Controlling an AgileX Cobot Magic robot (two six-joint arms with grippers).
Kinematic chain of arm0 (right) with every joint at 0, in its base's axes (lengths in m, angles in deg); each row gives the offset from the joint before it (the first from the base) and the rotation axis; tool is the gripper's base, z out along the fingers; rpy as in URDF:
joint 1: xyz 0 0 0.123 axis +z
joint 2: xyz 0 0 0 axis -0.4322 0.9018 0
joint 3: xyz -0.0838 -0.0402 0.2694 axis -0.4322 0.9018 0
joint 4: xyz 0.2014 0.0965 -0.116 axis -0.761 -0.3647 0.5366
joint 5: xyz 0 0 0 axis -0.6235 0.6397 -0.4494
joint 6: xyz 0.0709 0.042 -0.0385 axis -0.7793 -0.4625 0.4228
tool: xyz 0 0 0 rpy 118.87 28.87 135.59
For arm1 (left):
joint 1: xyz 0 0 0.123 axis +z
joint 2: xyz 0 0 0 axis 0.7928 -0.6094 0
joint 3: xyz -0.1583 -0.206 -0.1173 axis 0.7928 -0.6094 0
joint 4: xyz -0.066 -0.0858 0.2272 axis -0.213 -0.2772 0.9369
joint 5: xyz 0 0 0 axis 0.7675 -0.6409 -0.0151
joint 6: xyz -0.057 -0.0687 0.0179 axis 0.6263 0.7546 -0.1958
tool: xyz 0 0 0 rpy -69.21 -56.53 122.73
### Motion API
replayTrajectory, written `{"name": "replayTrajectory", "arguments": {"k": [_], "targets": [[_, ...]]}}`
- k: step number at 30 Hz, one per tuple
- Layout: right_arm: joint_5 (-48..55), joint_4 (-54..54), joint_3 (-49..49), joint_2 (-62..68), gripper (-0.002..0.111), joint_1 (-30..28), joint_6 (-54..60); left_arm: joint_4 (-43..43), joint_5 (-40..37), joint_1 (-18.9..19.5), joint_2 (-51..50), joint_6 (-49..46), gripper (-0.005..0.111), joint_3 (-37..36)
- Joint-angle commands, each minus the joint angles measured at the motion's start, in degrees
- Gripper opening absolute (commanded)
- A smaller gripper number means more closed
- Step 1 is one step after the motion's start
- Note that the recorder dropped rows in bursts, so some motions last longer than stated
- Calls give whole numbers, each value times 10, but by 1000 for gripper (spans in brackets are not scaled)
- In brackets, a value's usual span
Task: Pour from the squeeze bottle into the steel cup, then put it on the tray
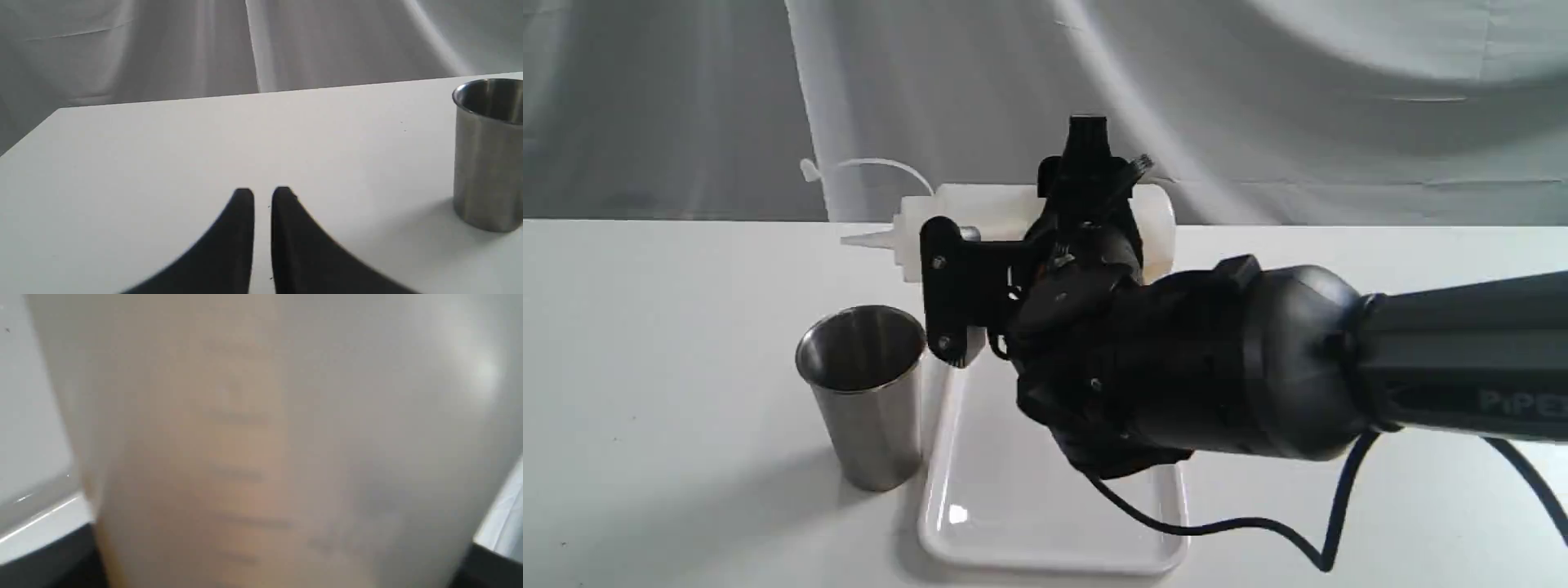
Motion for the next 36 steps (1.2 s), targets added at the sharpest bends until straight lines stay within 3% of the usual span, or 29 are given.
{"name": "replayTrajectory", "arguments": {"k": [1,36], "targets": [[28,18,-5,7,0,1,22,1,4,-1,3,1,8,-3],[69,68,-5,13,0,5,173,1,4,-1,3,1,8,-3]]}}
